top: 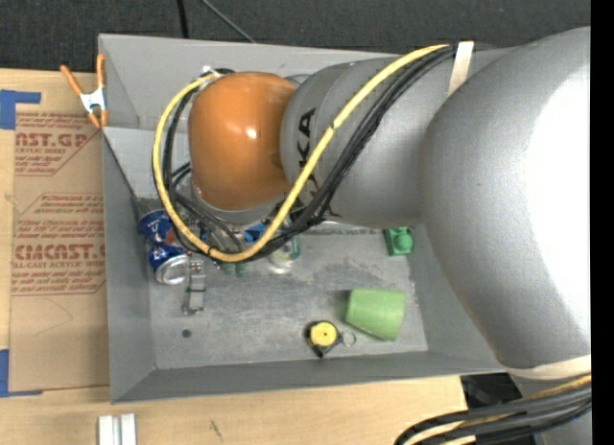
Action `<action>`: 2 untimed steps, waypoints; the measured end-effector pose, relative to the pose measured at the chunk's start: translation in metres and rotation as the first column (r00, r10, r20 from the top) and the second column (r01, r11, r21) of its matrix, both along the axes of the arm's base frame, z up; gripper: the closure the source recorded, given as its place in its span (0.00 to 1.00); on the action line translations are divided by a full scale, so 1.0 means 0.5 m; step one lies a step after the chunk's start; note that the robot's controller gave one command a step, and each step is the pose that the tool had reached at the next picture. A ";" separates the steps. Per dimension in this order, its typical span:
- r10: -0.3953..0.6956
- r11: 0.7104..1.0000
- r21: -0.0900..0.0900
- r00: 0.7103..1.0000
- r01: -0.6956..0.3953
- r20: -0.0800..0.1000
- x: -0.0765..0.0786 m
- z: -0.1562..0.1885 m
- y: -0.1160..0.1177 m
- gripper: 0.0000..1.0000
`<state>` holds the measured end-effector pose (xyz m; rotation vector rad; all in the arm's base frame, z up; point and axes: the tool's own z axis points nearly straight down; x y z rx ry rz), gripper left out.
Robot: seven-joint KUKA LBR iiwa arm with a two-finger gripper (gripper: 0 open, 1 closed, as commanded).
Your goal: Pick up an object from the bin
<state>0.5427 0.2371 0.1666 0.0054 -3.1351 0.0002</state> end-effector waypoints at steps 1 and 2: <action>-0.024 1.000 -0.001 1.000 0.024 0.006 0.094 -0.168 0.001 0.00; -0.025 1.000 0.004 1.000 0.025 0.012 0.098 -0.156 0.005 1.00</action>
Offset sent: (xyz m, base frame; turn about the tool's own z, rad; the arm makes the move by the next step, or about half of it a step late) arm 0.0469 0.0010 -0.0811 0.0239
